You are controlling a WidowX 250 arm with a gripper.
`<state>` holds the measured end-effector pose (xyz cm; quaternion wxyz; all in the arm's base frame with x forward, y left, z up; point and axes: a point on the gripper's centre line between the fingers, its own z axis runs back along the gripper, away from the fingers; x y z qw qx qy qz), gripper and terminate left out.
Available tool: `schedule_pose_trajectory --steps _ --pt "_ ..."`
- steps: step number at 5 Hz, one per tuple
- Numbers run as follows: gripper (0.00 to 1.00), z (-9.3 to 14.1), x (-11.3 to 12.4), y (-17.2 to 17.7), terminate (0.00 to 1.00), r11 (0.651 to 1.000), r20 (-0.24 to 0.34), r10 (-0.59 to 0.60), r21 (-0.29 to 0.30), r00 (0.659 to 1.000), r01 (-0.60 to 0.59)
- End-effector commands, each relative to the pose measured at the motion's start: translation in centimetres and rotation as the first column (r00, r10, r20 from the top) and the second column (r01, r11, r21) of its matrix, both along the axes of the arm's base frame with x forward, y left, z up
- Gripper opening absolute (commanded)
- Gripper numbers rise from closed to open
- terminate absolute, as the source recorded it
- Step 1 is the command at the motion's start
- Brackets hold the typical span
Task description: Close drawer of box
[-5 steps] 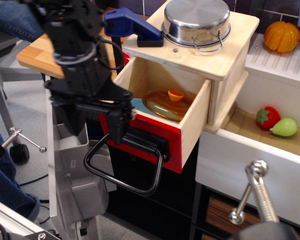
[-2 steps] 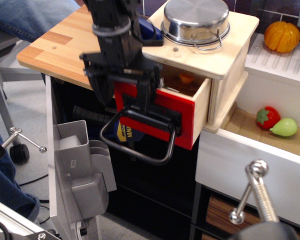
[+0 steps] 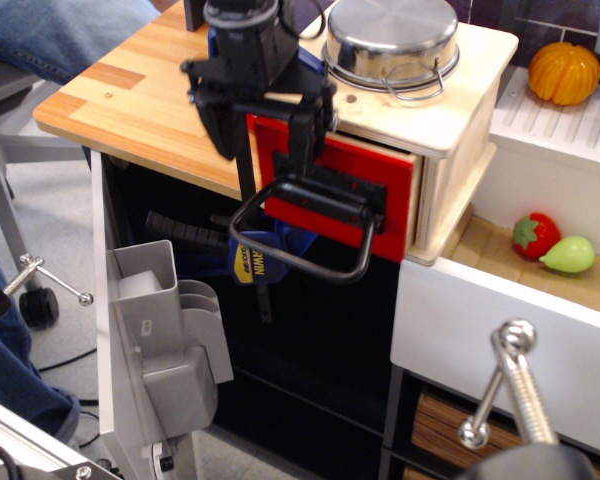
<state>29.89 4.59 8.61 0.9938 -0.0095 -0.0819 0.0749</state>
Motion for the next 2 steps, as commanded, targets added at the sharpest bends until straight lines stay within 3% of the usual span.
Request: schedule_pose_trajectory --steps 1,2 --pt "1.00 1.28 2.26 0.75 0.00 0.999 0.084 0.036 0.035 0.996 -0.039" --pt "1.00 1.94 2.13 0.82 1.00 0.999 0.067 0.016 0.049 0.998 -0.019"
